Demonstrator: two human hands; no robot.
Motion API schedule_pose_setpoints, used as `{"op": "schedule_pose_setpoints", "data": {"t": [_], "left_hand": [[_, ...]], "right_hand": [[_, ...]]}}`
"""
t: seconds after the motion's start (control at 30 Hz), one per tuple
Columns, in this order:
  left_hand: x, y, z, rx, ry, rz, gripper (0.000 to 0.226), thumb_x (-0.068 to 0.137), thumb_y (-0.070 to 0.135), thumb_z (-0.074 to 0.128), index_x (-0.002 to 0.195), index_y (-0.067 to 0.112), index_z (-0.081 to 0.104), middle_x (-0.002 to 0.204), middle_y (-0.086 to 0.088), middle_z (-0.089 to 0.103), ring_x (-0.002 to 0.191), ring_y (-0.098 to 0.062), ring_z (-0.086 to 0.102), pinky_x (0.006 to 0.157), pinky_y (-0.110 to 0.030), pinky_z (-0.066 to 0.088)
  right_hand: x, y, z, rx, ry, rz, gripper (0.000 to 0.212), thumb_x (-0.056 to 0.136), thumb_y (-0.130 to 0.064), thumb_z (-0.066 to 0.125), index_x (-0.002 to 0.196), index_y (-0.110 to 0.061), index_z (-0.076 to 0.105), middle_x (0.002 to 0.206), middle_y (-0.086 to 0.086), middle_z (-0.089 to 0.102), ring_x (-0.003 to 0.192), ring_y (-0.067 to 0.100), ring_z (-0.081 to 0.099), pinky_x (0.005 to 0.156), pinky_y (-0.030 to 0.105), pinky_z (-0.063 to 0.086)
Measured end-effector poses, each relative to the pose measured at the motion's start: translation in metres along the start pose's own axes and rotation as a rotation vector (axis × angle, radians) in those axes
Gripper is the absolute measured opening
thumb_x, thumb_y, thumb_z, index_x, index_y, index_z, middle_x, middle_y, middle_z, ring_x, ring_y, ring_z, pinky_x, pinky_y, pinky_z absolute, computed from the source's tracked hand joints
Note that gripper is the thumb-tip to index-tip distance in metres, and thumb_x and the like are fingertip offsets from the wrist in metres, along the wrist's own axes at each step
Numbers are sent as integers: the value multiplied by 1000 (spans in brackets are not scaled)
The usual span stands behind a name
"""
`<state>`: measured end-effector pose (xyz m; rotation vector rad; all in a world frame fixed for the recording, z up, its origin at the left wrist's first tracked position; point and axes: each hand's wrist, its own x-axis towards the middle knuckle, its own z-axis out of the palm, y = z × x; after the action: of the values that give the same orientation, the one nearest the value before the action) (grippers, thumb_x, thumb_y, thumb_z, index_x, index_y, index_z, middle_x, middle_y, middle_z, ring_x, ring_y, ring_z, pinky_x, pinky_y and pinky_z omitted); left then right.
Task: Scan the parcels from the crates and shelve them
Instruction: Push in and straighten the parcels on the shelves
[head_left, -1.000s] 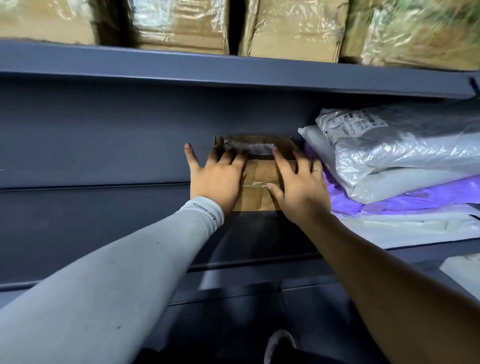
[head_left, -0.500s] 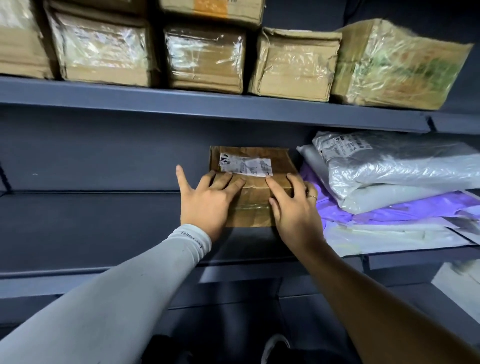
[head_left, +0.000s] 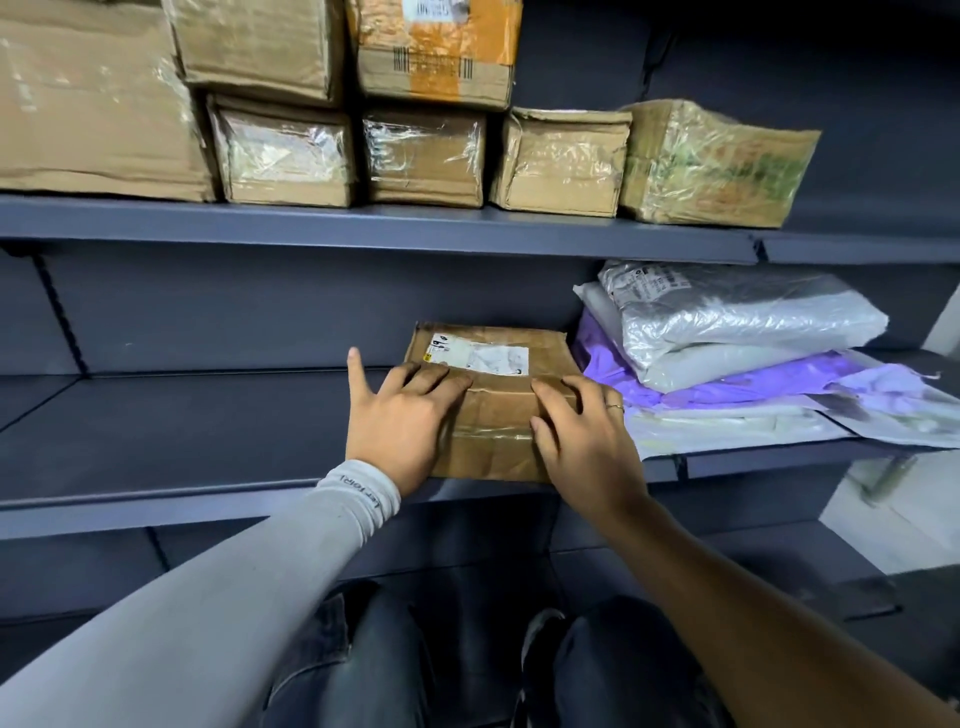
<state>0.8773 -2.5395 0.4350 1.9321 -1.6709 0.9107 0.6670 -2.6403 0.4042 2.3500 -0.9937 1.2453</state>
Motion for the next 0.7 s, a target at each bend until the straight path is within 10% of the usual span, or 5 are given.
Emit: {"op": "schedule_pose_setpoints", "data": {"t": [0.17,0.47,0.7], "left_hand": [[-5,-16,-7,-29,-15,-1,37,98,35,51,132,34,66,134,6,68,127,-25,60,113,-79,15],[-21,-10,-14,-192,-198,-77,77,90,87,15,150,47,42,164,4,37,157,-24,19,119,-74,0],[-26,-19,-6,-311,-162,-80,87,82,97,19,145,44,49,163,4,37,160,-22,10,122,-69,7]], "right_hand": [[-8,-25,-13,5,42,-18,39,93,-20,69,132,-15,68,124,15,61,103,40,55,90,45,51],[-21,-63,-33,230,-12,-136,49,87,-21,72,135,-11,65,131,13,59,114,35,53,98,42,47],[6,-17,-48,142,-303,-151,98,78,-86,61,158,-34,39,168,3,26,153,32,26,120,53,34]]}}
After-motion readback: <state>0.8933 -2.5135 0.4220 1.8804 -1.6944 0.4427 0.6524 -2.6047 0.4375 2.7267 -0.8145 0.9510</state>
